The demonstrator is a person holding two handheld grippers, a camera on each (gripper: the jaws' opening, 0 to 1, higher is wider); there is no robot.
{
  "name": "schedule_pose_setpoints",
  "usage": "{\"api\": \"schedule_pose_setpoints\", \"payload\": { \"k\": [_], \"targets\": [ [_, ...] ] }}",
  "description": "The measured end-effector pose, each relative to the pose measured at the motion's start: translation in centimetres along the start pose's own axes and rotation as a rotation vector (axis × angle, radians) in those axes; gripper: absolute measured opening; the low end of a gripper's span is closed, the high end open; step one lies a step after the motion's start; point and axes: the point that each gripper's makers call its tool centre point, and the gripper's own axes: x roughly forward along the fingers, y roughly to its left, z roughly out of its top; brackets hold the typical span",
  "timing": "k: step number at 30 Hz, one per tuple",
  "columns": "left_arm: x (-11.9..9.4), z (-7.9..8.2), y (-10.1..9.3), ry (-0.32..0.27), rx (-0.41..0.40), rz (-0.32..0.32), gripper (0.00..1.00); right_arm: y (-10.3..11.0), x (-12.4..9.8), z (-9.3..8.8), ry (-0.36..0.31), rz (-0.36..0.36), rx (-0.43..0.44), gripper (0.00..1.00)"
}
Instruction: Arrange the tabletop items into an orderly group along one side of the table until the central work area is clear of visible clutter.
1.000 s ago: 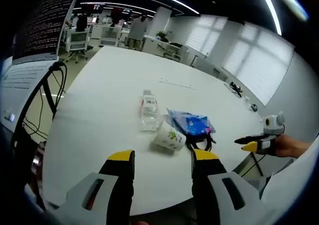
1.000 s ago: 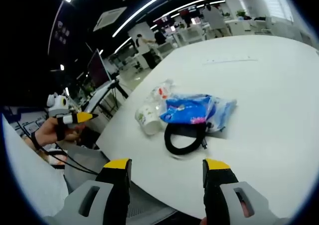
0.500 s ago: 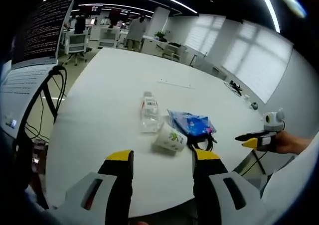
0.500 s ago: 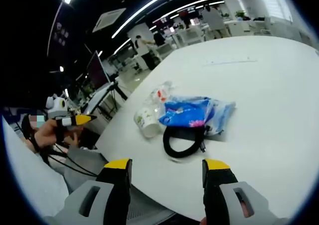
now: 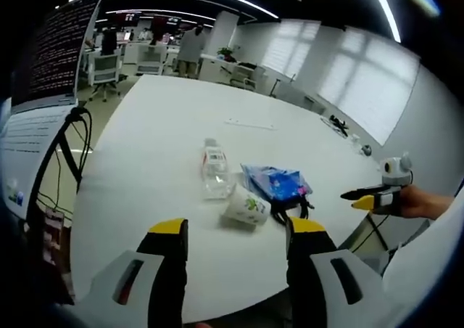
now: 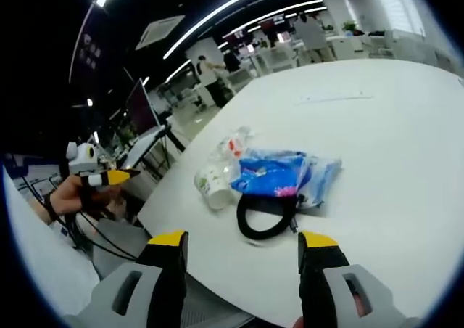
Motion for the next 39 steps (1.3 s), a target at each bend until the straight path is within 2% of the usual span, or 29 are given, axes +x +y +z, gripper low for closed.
{"api": "schedule_pose_setpoints", "payload": {
  "k": [14, 25, 33, 39],
  "targets": [
    [0.1, -0.2, -0.5, 0.015, 0.005, -0.008, 0.54, 0.1, 0.1, -0.2, 0.01, 0.002, -0.001, 0.63],
    [0.2, 0.2, 0.1, 0.01, 0.008, -0.001, 0.55, -0.3, -0.1, -0.2, 0.008, -0.011, -0.005, 0.64],
    [0.5, -0.1, 0.5, 0.031, 0.036, -0.002, 0.56, -0.5, -0.1, 0.2, 0.004, -0.011, -0.035, 0.66],
    [1.4, 0.0, -0.1, 0.064, 0.081, -0.018, 0.57, -0.8, 0.2, 0.2, 0.049, -0.006, -0.109, 0.69]
  ]
}}
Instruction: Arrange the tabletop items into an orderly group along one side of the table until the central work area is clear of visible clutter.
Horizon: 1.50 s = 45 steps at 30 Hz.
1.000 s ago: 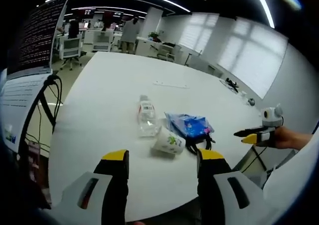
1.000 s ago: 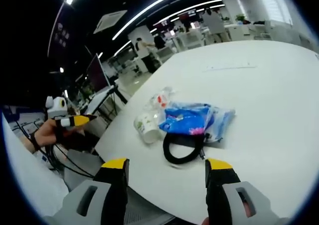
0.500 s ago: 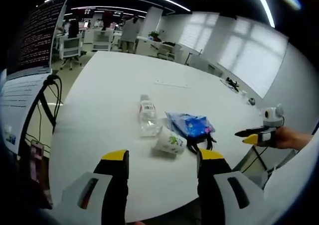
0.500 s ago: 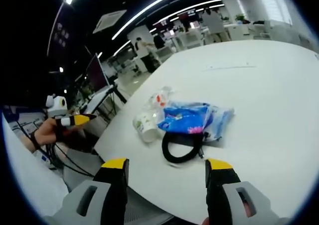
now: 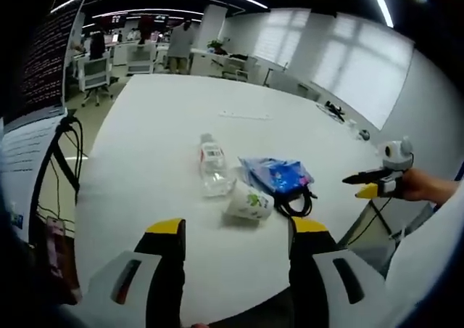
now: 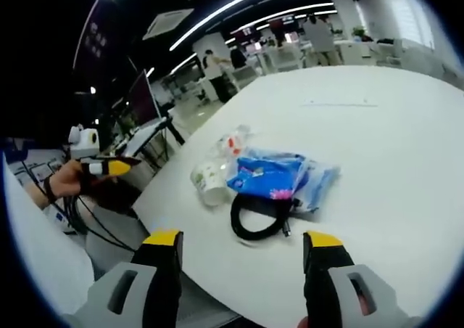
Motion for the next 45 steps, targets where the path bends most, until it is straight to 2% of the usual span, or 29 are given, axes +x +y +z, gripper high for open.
{"api": "schedule_pose_setpoints", "payload": {
  "k": [4, 8, 9, 11, 24, 27, 29, 31, 35, 37, 45],
  "targets": [
    [0.6, -0.4, 0.2, 0.045, 0.027, -0.015, 0.58, -0.6, 0.3, -0.6, 0.061, -0.008, -0.072, 0.7],
    [1.3, -0.9, 0.3, 0.09, 0.051, -0.011, 0.57, -0.1, 0.4, -0.9, 0.093, -0.015, -0.117, 0.71],
    [1.4, -0.8, 0.1, 0.094, 0.056, -0.012, 0.56, -0.4, 0.4, -0.9, 0.096, -0.015, -0.12, 0.71],
    [1.7, -0.8, 1.0, 0.106, 0.058, -0.01, 0.55, -0.7, 0.3, -1.0, 0.103, -0.016, -0.129, 0.72],
    [3.8, -0.7, 0.9, 0.136, 0.069, -0.013, 0.52, -0.7, 0.0, -1.2, 0.104, -0.034, -0.122, 0.71],
    [4.4, -0.5, 0.7, 0.144, 0.059, -0.007, 0.51, -0.9, -0.1, -1.4, 0.101, -0.042, -0.109, 0.71],
    [5.0, -0.1, 1.7, 0.149, 0.037, 0.0, 0.5, -1.0, -0.1, -1.6, 0.101, -0.047, -0.101, 0.7],
    [5.6, 0.3, 1.8, 0.153, 0.025, 0.009, 0.49, -1.0, -0.2, -1.7, 0.101, -0.052, -0.092, 0.7],
    [6.6, 0.8, 0.8, 0.155, -0.014, 0.036, 0.47, -1.1, -0.5, -2.0, 0.102, -0.058, -0.08, 0.69],
    [7.4, 1.8, 1.9, 0.151, -0.052, 0.057, 0.46, -1.1, -0.5, -2.2, 0.104, -0.06, -0.073, 0.69],
    [10.0, 3.3, 2.9, 0.177, -0.119, 0.113, 0.44, -1.0, -0.5, -2.5, 0.096, -0.061, -0.047, 0.69]
  ]
}}
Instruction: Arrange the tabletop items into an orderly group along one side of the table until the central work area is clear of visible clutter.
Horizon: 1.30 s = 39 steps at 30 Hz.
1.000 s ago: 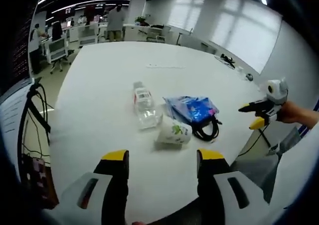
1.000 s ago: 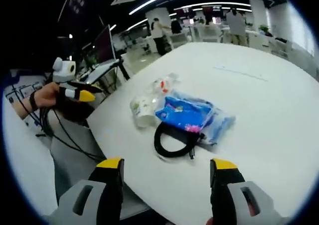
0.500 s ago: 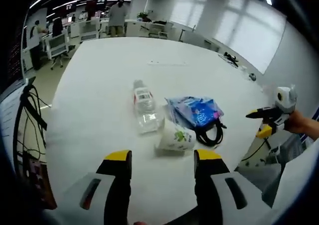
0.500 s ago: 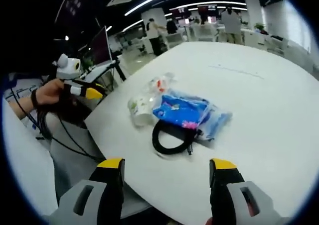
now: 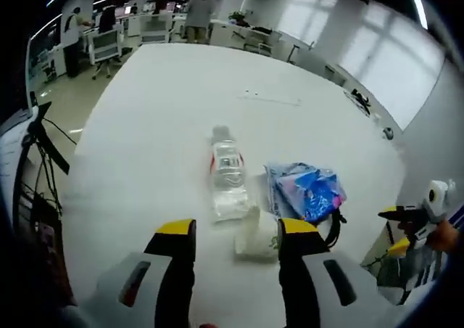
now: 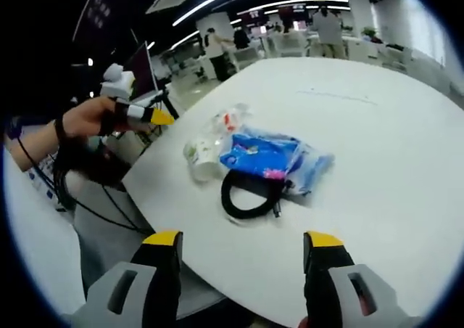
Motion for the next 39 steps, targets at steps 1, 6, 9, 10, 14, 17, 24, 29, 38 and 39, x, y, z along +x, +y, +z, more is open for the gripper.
{"api": "schedule_pose_setpoints", "payload": {
  "k": [1, 6, 9, 10, 14, 17, 24, 29, 38, 39],
  "targets": [
    [0.4, 0.3, 0.2, 0.006, -0.013, 0.005, 0.44, 0.0, 0.0, -0.1, 0.002, -0.002, -0.001, 0.69],
    [1.7, 1.2, -0.4, 0.016, -0.053, 0.014, 0.43, -0.2, -0.4, 0.0, 0.0, -0.008, 0.0, 0.69],
    [2.4, 2.0, -0.6, 0.019, -0.056, 0.018, 0.43, -0.3, -0.6, 0.0, -0.002, -0.011, 0.005, 0.69],
    [2.8, 2.5, -0.6, 0.019, -0.055, 0.018, 0.43, -0.4, -0.7, 0.0, -0.003, -0.013, 0.007, 0.69],
    [3.6, 3.2, -1.0, 0.019, -0.057, 0.022, 0.43, -0.6, -0.8, -0.1, -0.005, -0.016, 0.013, 0.69],
    [4.4, 4.2, -0.4, 0.02, -0.071, 0.025, 0.43, -0.7, -0.8, -0.3, -0.007, -0.019, 0.02, 0.69],
    [6.4, 4.7, -0.3, 0.043, -0.072, 0.038, 0.43, -1.1, -0.7, -0.3, -0.014, -0.021, 0.03, 0.69],
    [8.0, 5.1, -0.2, 0.058, -0.06, 0.045, 0.43, -1.3, -0.8, -0.4, -0.011, -0.022, 0.035, 0.69],
    [9.1, 4.6, -0.8, 0.086, -0.047, 0.063, 0.43, -2.3, -1.4, -0.9, 0.002, -0.027, 0.046, 0.69],
    [9.4, 4.6, -0.6, 0.089, -0.049, 0.066, 0.43, -2.3, -1.4, -0.9, 0.003, -0.027, 0.048, 0.69]
  ]
}}
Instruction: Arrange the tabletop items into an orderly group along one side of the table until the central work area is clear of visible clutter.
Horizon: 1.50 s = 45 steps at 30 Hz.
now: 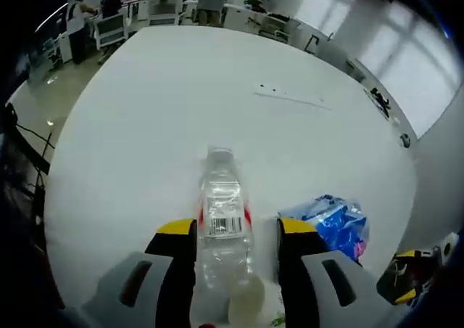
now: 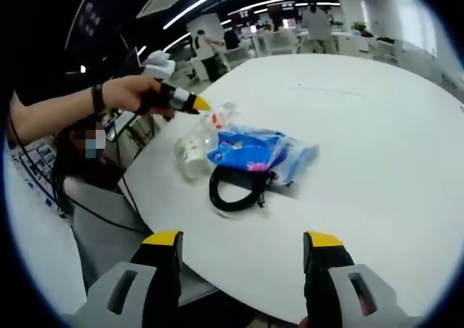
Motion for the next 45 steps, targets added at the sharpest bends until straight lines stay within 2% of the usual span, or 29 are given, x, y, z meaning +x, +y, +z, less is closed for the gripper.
{"api": "schedule_pose_setpoints", "payload": {
  "k": [9, 20, 28, 37, 40, 42, 43, 45],
  "targets": [
    [0.6, 0.1, 0.2, 0.007, -0.006, 0.018, 0.43, -0.2, 0.0, -0.3, 0.011, 0.003, 0.003, 0.69],
    [2.6, 0.8, 0.8, 0.005, -0.005, 0.024, 0.44, -0.4, 0.1, -0.5, 0.02, 0.008, 0.004, 0.69],
    [3.4, 0.9, 1.2, -0.01, 0.032, 0.044, 0.46, -0.6, 0.0, -0.5, 0.016, 0.007, 0.01, 0.69],
    [5.2, 0.9, 1.3, 0.032, 0.065, 0.055, 0.47, -0.5, 0.0, -0.8, 0.024, 0.008, 0.014, 0.69],
    [5.2, 0.5, 0.7, 0.042, 0.074, 0.058, 0.47, -0.5, 0.0, -0.7, 0.022, 0.004, 0.018, 0.69],
    [5.2, 0.5, 0.5, 0.033, 0.085, 0.058, 0.4, -0.7, -0.1, -0.8, 0.021, 0.002, 0.021, 0.69],
    [5.1, 0.6, 0.2, 0.025, 0.105, 0.044, 0.39, -0.7, -0.1, -0.8, 0.021, 0.001, 0.023, 0.69],
    [5.2, 0.9, 0.5, 0.018, 0.089, 0.054, 0.38, -0.8, -0.2, -0.9, 0.022, -0.003, 0.024, 0.69]
  ]
}}
